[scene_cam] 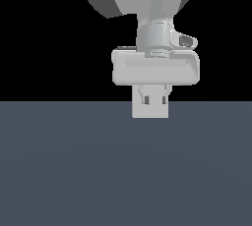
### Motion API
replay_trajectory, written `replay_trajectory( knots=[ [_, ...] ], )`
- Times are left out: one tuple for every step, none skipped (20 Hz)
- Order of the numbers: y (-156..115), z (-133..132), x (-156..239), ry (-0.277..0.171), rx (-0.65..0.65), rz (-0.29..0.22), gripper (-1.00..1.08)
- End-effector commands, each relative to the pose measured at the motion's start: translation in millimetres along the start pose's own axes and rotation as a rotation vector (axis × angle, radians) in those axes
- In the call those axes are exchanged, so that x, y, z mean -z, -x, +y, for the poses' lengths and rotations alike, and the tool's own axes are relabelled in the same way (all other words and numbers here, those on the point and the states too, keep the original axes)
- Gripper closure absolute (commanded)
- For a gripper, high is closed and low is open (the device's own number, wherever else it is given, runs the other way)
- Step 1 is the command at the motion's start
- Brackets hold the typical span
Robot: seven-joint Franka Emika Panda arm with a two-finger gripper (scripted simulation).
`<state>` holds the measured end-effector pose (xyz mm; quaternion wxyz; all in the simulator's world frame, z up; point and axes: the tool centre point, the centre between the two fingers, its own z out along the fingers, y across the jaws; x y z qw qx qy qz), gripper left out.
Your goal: Plug the charger into the wall socket.
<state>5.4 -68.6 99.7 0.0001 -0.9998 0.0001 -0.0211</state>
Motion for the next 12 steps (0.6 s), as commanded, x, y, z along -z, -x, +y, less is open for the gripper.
replay_trajectory(
  knots=[
    [-9.3, -0.1, -0.2, 0.000, 0.000, 0.000, 1.08],
    [-12.6, -0.1, -0.3, 0.000, 0.000, 0.000, 1.08],
    [-15.6, -0.2, -0.4, 0.000, 0.000, 0.000, 1.08],
    [-18.2, -0.2, -0.5, 0.000, 0.000, 0.000, 1.08],
    [-20.5, -0.2, -0.6, 0.000, 0.000, 0.000, 1.08],
    [-22.4, -0.2, -0.7, 0.000, 0.000, 0.000, 1.08],
    [-24.1, -0.2, -0.7, 0.000, 0.000, 0.000, 1.08],
    [-25.4, -0.2, -0.8, 0.000, 0.000, 0.000, 1.08],
    [-26.4, -0.1, -0.8, 0.000, 0.000, 0.000, 1.08],
    [-27.1, -0.1, -0.8, 0.000, 0.000, 0.000, 1.08],
    [-27.5, -0.1, -0.8, 0.000, 0.000, 0.000, 1.08],
    [-27.6, -0.1, -0.8, 0.000, 0.000, 0.000, 1.08]
  ],
)
